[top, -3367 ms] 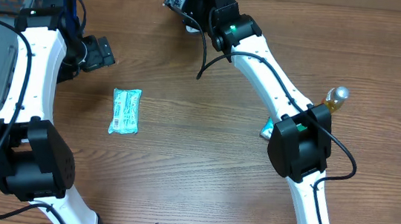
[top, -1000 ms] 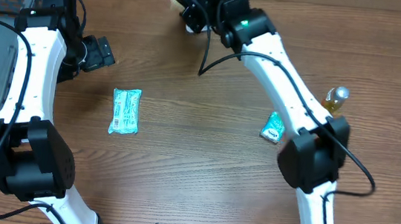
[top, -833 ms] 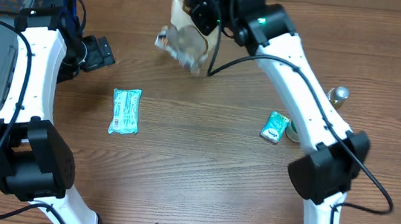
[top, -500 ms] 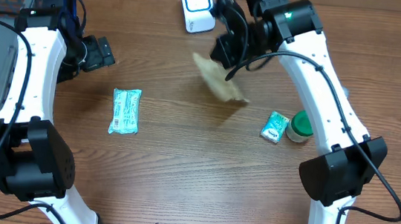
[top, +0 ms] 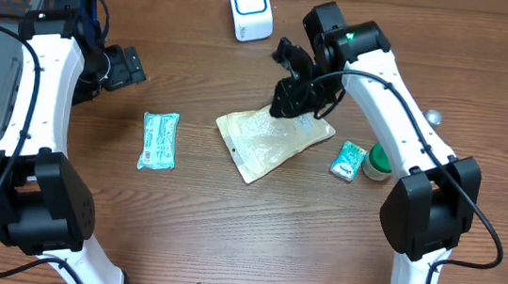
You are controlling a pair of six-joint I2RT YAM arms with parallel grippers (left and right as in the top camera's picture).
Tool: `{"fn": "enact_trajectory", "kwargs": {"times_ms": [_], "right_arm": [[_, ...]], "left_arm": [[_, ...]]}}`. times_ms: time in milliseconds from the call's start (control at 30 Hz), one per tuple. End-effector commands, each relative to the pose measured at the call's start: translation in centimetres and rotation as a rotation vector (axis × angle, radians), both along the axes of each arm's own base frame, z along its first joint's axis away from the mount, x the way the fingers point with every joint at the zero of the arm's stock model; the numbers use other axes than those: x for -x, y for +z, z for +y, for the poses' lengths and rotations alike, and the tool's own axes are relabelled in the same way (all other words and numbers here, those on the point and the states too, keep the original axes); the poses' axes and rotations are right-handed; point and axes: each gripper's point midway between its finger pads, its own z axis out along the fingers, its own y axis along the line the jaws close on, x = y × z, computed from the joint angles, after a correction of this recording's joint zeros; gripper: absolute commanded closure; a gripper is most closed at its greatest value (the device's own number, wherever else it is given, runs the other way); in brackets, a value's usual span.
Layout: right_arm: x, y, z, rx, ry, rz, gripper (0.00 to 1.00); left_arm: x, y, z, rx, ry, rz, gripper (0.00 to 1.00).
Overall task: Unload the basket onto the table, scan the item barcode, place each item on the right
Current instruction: 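Lower the pouch to the table center and open the right gripper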
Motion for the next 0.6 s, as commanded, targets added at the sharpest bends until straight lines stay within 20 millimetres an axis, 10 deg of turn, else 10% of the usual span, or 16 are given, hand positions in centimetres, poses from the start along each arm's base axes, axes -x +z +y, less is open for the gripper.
{"fn": "enact_trajectory", "kwargs": {"times_ms": [0, 567], "right_arm": [[-0.7, -0.6, 0.9, -0.029, -0.116, 0.014, 0.60], [-5.9, -8.2, 5.5, -0.075, -0.412, -0.303, 0.57]], "left_arm": [[0.0, -0.2, -0.1, -0.004, 0.002, 0.005, 0.00], [0.0, -0.2, -0.1, -0.004, 0.002, 0.005, 0.00]]}}
